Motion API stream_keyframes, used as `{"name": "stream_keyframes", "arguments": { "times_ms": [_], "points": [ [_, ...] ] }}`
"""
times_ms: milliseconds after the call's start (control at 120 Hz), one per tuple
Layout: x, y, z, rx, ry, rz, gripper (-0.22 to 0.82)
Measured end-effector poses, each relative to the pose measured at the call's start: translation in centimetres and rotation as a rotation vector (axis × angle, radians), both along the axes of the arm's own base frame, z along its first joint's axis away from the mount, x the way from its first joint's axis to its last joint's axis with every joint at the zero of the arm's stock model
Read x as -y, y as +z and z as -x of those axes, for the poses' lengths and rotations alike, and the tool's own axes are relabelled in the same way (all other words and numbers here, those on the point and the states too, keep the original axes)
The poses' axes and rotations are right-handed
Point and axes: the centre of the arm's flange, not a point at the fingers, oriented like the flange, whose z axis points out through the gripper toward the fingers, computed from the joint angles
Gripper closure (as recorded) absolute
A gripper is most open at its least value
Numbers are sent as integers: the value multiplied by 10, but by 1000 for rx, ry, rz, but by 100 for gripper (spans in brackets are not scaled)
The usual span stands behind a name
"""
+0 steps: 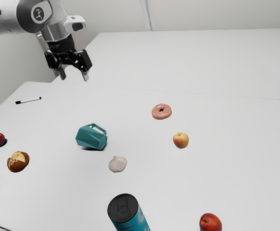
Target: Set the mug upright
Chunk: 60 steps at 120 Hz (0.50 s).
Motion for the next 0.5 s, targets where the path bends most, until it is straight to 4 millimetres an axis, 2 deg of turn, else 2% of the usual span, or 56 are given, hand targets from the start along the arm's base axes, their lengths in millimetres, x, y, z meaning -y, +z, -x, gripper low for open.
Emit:
{"name": "stream_keyframes", "arguments": {
  "times_ms": [258,417,500],
  "points": [
    [4,-9,2,-21,-2,4,0],
    [8,-44,0,-86,-6,61,0],
    [1,-66,-3,-105,-13,108,0]
  ]
}}
